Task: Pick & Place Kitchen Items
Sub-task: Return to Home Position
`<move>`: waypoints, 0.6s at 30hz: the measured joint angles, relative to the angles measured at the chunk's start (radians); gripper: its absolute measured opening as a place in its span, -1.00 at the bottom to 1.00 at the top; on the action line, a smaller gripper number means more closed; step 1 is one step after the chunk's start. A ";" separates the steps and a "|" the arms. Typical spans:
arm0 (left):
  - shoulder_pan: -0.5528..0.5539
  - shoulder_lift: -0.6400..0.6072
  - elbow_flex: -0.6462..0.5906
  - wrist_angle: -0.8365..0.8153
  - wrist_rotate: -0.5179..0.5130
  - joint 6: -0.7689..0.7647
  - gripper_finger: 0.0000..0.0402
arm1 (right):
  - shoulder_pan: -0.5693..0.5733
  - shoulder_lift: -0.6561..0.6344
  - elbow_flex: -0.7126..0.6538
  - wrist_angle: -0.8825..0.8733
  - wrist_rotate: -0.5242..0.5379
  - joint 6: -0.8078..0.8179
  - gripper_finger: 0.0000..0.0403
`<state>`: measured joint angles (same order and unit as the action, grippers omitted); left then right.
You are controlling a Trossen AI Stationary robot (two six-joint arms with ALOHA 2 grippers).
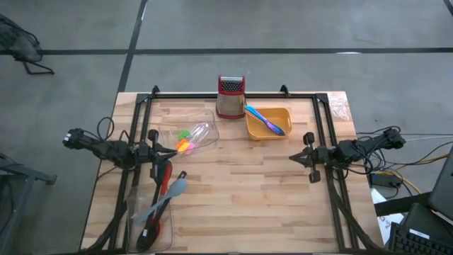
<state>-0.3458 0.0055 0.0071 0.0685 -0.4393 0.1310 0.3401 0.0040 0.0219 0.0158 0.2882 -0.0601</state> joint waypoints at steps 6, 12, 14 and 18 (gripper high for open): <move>0.000 0.000 0.000 0.000 0.000 0.000 -0.79 | 0.000 0.001 0.000 0.000 0.000 0.000 -0.96; 0.000 0.000 0.000 0.000 0.000 0.000 -0.79 | 0.000 0.006 0.000 0.000 0.000 0.000 -0.96; 0.000 0.000 0.000 0.000 0.000 0.000 -0.79 | 0.000 0.006 0.000 0.000 0.000 0.000 -0.96; 0.000 0.000 -0.001 0.000 0.000 0.000 -0.79 | 0.000 0.005 0.000 0.000 0.000 0.000 -0.96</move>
<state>-0.3454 0.0055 0.0063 0.0681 -0.4393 0.1310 0.3397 0.0094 0.0219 0.0158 0.2882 -0.0601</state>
